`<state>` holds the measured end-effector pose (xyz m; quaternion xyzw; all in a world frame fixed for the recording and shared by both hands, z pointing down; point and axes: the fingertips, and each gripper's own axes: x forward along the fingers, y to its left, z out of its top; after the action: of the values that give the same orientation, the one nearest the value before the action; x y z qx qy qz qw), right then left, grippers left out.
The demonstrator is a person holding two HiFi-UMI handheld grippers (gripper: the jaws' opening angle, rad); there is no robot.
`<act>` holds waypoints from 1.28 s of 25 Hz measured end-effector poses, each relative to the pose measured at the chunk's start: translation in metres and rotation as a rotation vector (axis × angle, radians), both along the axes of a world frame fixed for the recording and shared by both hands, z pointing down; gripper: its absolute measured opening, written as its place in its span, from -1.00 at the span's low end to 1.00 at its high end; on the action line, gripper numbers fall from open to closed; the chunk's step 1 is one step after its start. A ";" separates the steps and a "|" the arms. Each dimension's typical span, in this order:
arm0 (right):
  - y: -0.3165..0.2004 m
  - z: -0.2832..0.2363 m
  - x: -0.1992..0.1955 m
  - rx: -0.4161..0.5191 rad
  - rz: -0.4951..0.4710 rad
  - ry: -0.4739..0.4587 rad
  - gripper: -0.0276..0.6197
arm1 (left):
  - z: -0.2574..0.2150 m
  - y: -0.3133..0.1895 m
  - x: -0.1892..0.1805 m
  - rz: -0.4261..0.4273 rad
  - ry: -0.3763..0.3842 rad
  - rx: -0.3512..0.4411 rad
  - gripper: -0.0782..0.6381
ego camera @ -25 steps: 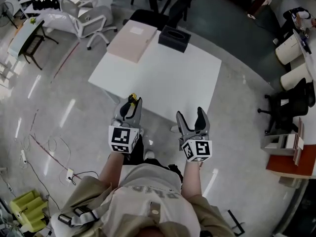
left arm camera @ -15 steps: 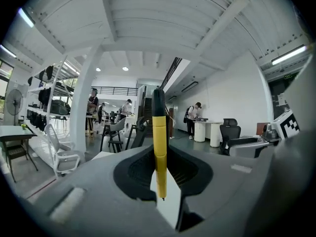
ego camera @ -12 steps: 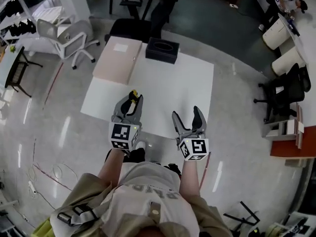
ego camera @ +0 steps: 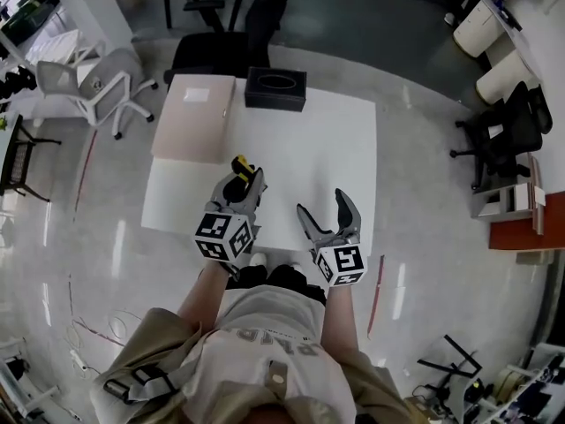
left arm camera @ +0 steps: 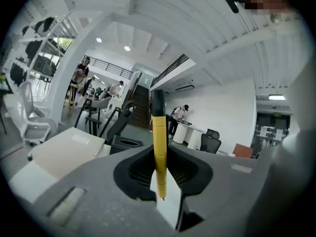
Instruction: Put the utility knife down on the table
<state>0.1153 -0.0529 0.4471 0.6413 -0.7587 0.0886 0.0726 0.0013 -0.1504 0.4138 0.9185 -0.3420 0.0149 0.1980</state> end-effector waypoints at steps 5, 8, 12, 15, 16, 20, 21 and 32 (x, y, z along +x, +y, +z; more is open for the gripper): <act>-0.009 0.017 -0.019 -0.082 -0.128 0.066 0.25 | 0.021 -0.003 0.011 0.000 0.101 -0.163 -0.59; -0.016 0.026 -0.031 -0.127 -0.224 0.136 0.25 | 0.033 -0.003 0.018 -0.013 0.131 -0.232 -0.59; -0.024 0.040 -0.041 -0.183 -0.352 0.239 0.25 | 0.045 0.001 0.032 -0.037 0.193 -0.321 -0.59; -0.028 0.052 -0.041 -0.235 -0.414 0.272 0.25 | 0.052 0.005 0.042 -0.055 0.229 -0.373 -0.59; -0.030 0.054 -0.041 -0.247 -0.436 0.285 0.25 | 0.054 0.006 0.046 -0.060 0.238 -0.387 -0.59; -0.034 0.064 -0.041 -0.285 -0.536 0.334 0.25 | 0.062 0.011 0.058 -0.069 0.273 -0.439 -0.59; -0.034 0.067 -0.042 -0.296 -0.562 0.341 0.25 | 0.064 0.012 0.060 -0.071 0.285 -0.454 -0.59; -0.031 0.089 -0.049 -0.428 -0.787 0.335 -0.11 | 0.084 0.013 0.064 -0.088 0.403 -0.538 -0.59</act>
<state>0.0666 -0.0842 0.5361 0.2814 -0.8865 0.1037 0.3523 0.0655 -0.1372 0.4979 0.8020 -0.3191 -0.0860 0.4975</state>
